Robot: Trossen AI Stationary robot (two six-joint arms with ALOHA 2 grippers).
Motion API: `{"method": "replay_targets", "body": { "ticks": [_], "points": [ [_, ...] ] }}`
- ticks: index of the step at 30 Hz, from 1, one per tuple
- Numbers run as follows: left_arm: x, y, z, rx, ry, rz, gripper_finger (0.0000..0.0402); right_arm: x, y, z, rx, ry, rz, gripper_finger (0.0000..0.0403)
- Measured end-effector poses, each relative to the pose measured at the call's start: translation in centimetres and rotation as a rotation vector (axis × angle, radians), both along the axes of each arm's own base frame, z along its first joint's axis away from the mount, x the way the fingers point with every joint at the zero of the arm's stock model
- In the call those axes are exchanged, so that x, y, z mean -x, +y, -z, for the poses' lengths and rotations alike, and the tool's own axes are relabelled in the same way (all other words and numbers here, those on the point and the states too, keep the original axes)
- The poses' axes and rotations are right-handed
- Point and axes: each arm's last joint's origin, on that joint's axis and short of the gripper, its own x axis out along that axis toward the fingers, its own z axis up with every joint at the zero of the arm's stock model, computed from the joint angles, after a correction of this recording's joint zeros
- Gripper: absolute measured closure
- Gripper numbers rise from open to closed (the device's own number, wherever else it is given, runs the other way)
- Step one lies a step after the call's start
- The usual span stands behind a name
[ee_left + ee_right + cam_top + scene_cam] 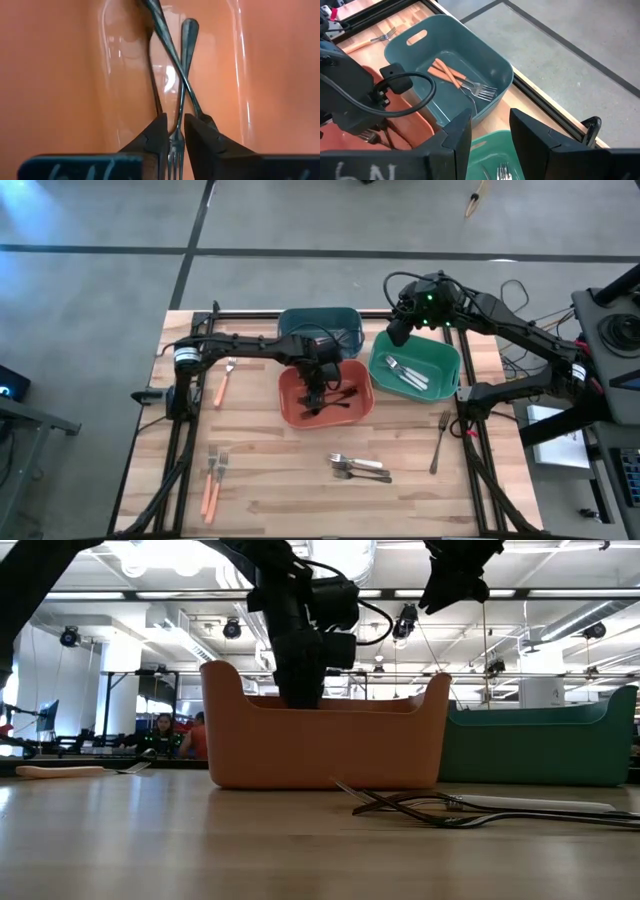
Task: Sort silverware by color (type)
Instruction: Put the white fork into the green bin
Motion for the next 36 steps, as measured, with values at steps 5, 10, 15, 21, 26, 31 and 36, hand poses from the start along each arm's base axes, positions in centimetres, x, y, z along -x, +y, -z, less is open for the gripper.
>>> {"method": "replay_targets", "body": {
  "ticks": [5,10,15,21,26,31,36],
  "points": [
    [-0.4,0.1,-1.9,-0.010,-0.023,0.011,0.0348,0.2,0.1,0.3,-0.036,0.019,0.017,0.0280],
    [-0.5,0.2,-5.7,-0.069,-0.118,0.043,0.0351,0.8,0.6,0.8,-0.168,0.045,0.052,0.0280],
    [0.8,0.3,-9.3,-0.150,-0.196,0.014,0.0352,1.6,1.5,1.1,-0.302,0.060,0.101,0.0280],
    [3.5,0.0,-12.8,-0.183,-0.294,-0.022,0.0352,1.8,3.2,0.8,-0.401,0.029,0.051,0.0280],
    [5.6,-0.5,-15.2,-0.171,-0.373,-0.073,0.0352,1.1,5.5,0.7,-0.451,0.032,-0.013,0.0280],
    [7.7,-1.4,-16.5,-0.157,-0.485,-0.113,0.0352,-0.2,8.5,1.2,-0.561,0.071,-0.086,0.0280],
    [10.2,-2.6,-16.6,-0.127,-0.585,-0.146,0.0352,-1.9,12.7,2.4,-0.614,0.176,-0.206,0.0280]
  ]
}}
